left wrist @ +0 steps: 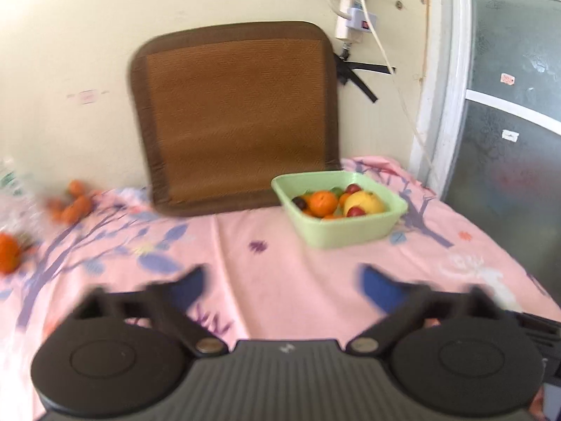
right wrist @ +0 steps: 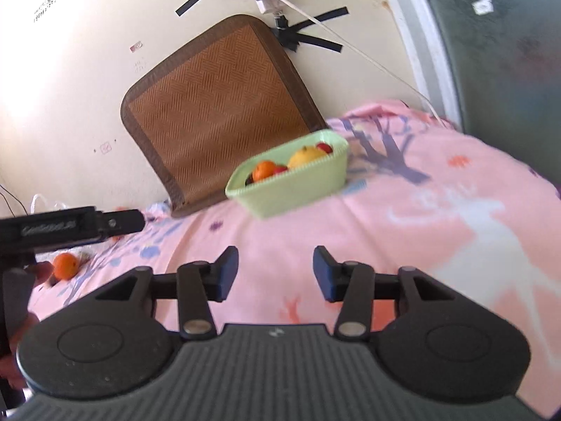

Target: Organize fruits

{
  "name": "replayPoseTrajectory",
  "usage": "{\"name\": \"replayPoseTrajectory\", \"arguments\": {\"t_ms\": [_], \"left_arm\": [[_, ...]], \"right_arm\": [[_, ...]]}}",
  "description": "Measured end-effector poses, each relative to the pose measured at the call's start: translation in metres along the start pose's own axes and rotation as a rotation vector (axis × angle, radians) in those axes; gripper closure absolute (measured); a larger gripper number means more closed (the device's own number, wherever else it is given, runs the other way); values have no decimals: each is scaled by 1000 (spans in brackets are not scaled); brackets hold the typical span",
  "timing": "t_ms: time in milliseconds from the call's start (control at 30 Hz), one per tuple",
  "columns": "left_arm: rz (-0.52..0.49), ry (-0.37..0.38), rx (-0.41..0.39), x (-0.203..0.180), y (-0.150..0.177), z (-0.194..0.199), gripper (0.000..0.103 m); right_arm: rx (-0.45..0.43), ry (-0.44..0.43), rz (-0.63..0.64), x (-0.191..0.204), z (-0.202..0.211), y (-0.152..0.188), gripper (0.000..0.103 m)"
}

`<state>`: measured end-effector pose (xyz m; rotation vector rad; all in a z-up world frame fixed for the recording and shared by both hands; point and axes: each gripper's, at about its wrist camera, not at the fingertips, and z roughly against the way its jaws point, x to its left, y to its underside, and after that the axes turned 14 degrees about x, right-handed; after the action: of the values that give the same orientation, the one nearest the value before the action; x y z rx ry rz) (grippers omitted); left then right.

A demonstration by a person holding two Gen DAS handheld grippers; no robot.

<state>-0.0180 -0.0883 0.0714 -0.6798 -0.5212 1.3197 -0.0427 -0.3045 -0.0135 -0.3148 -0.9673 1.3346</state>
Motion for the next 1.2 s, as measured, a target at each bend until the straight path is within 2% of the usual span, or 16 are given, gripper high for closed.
{"name": "replayPoseTrajectory", "arguments": {"t_ms": [333, 467, 733, 1000, 1200], "left_arm": [[15, -72, 2, -8, 61, 49, 0], [29, -122, -7, -12, 74, 64, 0], [67, -168, 17, -13, 100, 85, 0], [77, -186, -12, -15, 110, 101, 0], [70, -235, -50, -17, 114, 100, 0]], "right_arm": [[25, -2, -38, 16, 42, 38, 46], [27, -10, -36, 24, 53, 46, 46], [35, -21, -5, 40, 70, 64, 45], [9, -17, 28, 49, 85, 72, 42], [18, -19, 15, 46, 81, 71, 42]]}}
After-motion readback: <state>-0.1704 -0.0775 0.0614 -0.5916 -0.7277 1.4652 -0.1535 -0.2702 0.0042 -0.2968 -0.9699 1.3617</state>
